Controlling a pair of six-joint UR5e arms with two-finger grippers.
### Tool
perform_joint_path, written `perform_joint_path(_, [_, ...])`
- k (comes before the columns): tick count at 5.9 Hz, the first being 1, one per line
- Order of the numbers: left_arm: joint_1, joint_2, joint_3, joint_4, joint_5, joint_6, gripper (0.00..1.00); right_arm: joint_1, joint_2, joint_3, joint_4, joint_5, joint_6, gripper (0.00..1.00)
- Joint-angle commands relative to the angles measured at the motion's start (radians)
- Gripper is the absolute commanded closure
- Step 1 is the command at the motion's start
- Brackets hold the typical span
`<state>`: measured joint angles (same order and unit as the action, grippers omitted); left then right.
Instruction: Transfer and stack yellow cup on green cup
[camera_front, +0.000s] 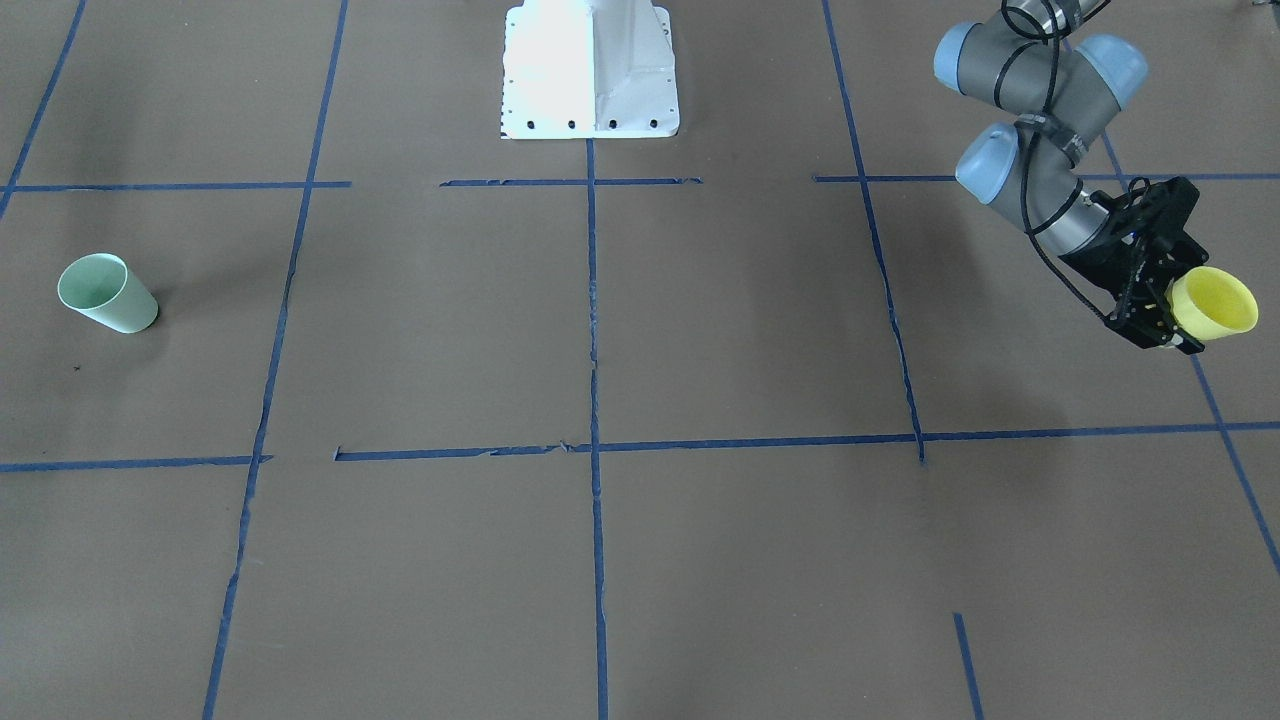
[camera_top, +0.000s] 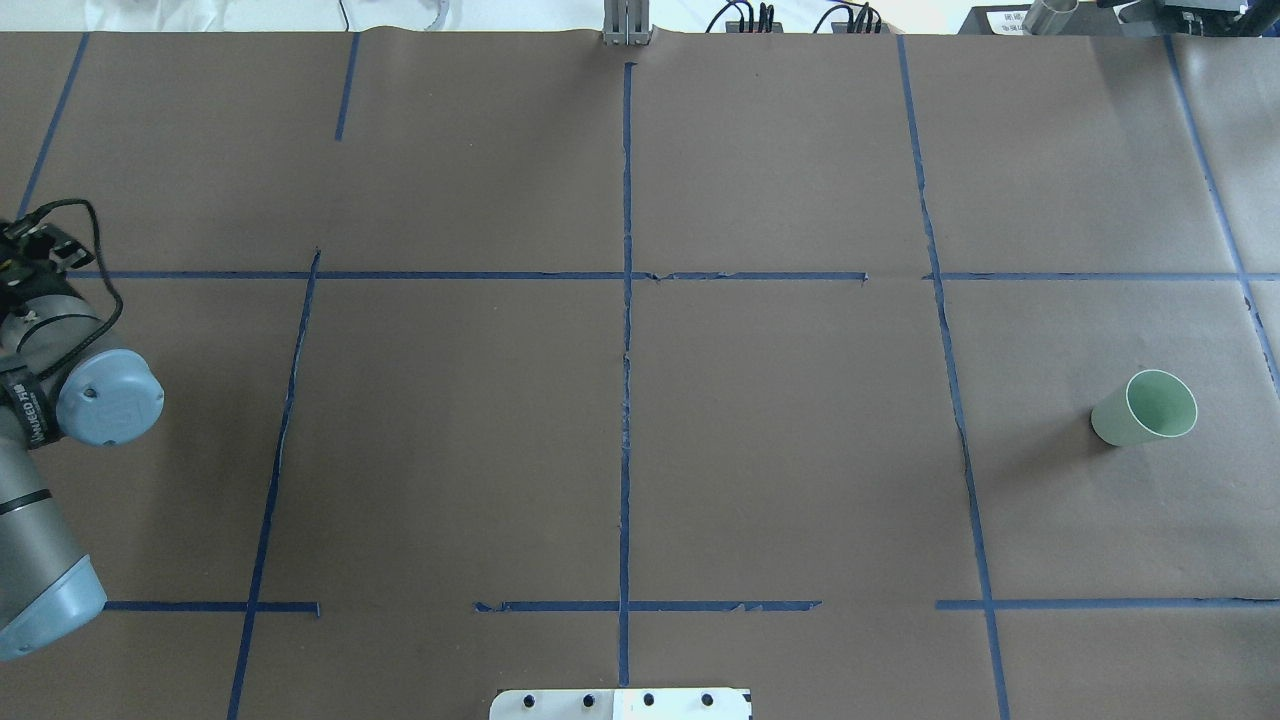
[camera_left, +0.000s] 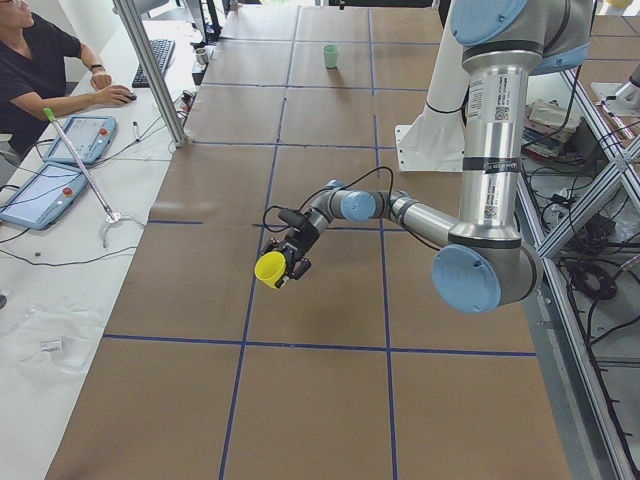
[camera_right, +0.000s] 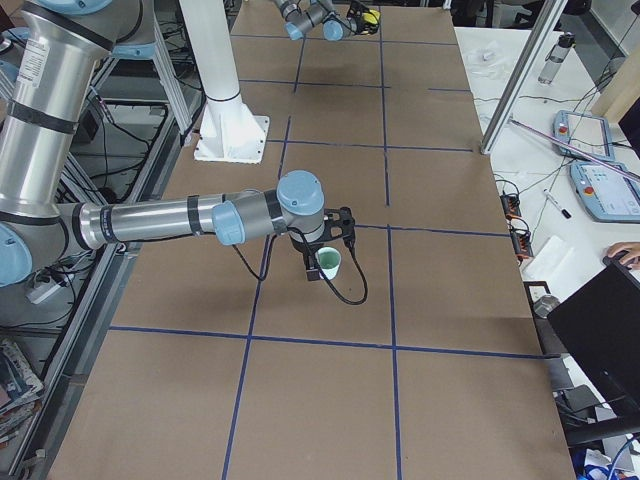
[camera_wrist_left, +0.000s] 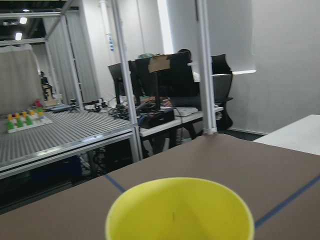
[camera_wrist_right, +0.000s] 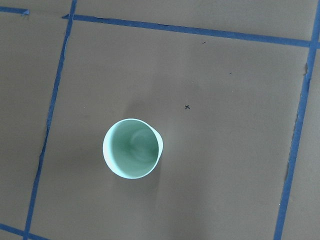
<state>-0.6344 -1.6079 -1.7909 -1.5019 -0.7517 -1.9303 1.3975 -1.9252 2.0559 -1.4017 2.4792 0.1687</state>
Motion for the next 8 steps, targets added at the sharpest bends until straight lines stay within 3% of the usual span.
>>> perform_joint_path(1, [-0.005, -0.087, 0.056, -0.392, 0.066, 0.376, 0.89, 0.000, -0.002, 0.003, 0.000, 0.021, 0.043, 0.00])
perform_joint_path(2, [0.005, -0.175, 0.165, -0.623, 0.054, 0.516, 0.90, 0.000, 0.005, 0.010, 0.004, 0.027, 0.055, 0.00])
perform_joint_path(3, [0.019, -0.272, 0.259, -0.775, 0.055, 0.741, 0.89, 0.000, 0.020, 0.012, 0.004, 0.018, 0.081, 0.00])
perform_joint_path(4, [0.066, -0.318, 0.269, -0.923, -0.004, 0.807, 0.90, 0.000, 0.043, 0.010, 0.004, 0.015, 0.081, 0.00])
perform_joint_path(5, [0.085, -0.349, 0.256, -0.977, -0.061, 0.886, 0.93, -0.002, 0.055, 0.013, 0.006, 0.018, 0.081, 0.00])
perform_joint_path(6, [0.111, -0.409, 0.255, -1.082, -0.166, 1.031, 0.93, -0.003, 0.087, 0.013, 0.006, 0.023, 0.083, 0.00])
perform_joint_path(8, [0.110, -0.449, 0.258, -1.263, -0.473, 1.329, 0.92, -0.086, 0.206, 0.045, 0.003, 0.020, 0.116, 0.00])
